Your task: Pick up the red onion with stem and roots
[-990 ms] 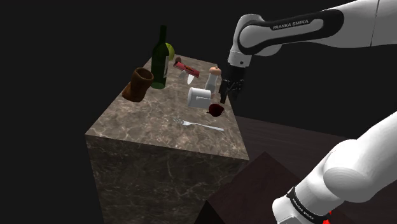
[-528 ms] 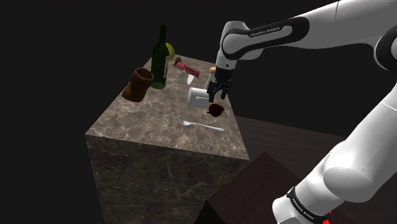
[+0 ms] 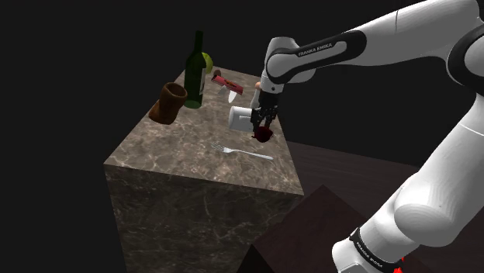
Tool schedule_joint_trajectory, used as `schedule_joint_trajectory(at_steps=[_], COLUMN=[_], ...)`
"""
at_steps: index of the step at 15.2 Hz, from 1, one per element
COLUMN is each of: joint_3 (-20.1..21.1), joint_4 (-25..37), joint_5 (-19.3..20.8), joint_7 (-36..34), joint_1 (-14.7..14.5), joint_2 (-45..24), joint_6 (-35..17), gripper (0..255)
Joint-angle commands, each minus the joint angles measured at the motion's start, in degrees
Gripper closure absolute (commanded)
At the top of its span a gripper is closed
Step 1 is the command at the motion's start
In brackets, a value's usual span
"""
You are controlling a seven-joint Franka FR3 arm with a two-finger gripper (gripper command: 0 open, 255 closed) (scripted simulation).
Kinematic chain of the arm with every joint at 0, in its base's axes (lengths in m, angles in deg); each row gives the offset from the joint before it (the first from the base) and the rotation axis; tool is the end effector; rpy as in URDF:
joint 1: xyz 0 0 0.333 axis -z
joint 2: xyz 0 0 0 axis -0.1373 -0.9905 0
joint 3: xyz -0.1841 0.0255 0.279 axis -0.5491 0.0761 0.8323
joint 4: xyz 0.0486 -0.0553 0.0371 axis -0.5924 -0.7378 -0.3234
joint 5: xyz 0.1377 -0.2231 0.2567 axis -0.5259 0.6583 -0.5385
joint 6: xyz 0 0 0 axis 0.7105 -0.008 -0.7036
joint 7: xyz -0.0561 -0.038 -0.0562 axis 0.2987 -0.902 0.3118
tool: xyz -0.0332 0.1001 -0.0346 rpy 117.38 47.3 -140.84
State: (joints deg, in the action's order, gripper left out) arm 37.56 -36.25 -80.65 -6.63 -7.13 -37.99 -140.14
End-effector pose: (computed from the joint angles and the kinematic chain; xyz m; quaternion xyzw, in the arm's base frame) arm 0.5222 0.0113 0.4063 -0.9977 -0.0190 0.0645 0.0126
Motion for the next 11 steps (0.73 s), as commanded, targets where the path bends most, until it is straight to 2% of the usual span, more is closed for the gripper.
schedule_joint_trajectory(at_steps=[1, 8, 11], joint_3=[0.0, 0.0, 0.0], joint_4=[-0.2, -0.4, 0.8], joint_5=[0.0, 0.0, 0.0], joint_7=[0.0, 0.0, 0.0], joint_1=[0.0, 0.0, 0.0], joint_2=[-0.1, 0.0, 0.5], joint_6=[-0.2, -0.4, 1.3], gripper=[255, 255, 255])
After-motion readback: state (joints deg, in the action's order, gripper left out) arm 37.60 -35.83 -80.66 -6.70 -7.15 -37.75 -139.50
